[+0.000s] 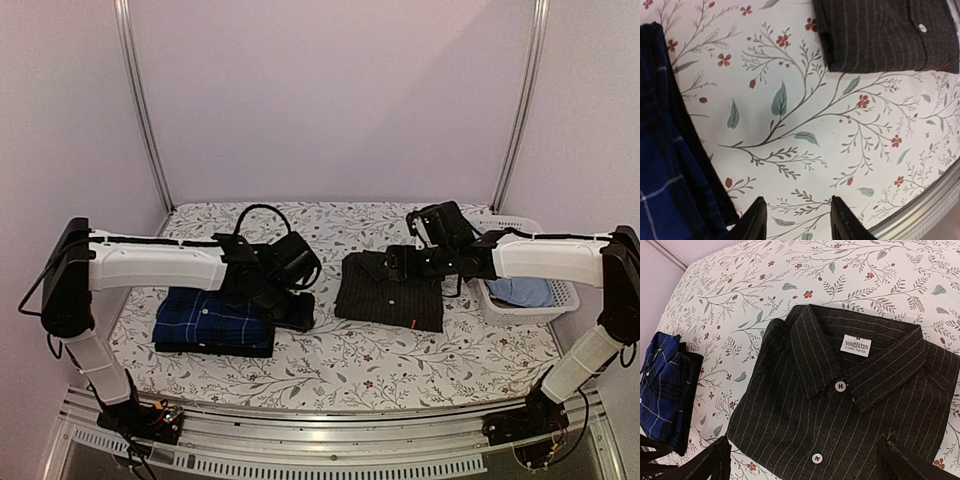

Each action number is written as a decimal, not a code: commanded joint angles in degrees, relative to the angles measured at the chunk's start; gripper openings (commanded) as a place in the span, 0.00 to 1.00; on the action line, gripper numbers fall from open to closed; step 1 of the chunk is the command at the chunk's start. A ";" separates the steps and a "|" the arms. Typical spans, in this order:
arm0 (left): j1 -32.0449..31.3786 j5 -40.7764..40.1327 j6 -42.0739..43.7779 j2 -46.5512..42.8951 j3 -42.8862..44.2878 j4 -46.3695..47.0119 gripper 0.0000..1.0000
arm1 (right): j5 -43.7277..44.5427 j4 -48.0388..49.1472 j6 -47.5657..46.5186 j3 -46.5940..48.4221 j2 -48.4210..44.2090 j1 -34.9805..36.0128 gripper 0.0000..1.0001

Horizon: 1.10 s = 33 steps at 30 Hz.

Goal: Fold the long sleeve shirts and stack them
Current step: Move the square-folded shirt to the center of the board.

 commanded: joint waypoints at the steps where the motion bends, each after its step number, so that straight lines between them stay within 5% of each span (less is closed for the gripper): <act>1: 1.45 1.35 2.45 -0.96 5.47 2.44 0.41 | 3.36 -1.77 0.97 -0.02 -1.84 -1.03 0.98; 10: 11.94 16.93 5.02 11.42 12.14 15.51 0.35 | 0.35 -3.14 -1.99 8.66 6.71 -1.09 0.74; 19: 14.43 28.52 4.23 20.11 11.87 23.28 0.42 | 0.66 -4.31 -3.40 12.39 12.70 -1.09 0.73; 33: 13.87 31.66 1.22 24.16 9.55 25.63 0.36 | 0.72 -4.39 -3.40 11.77 14.29 -1.09 0.74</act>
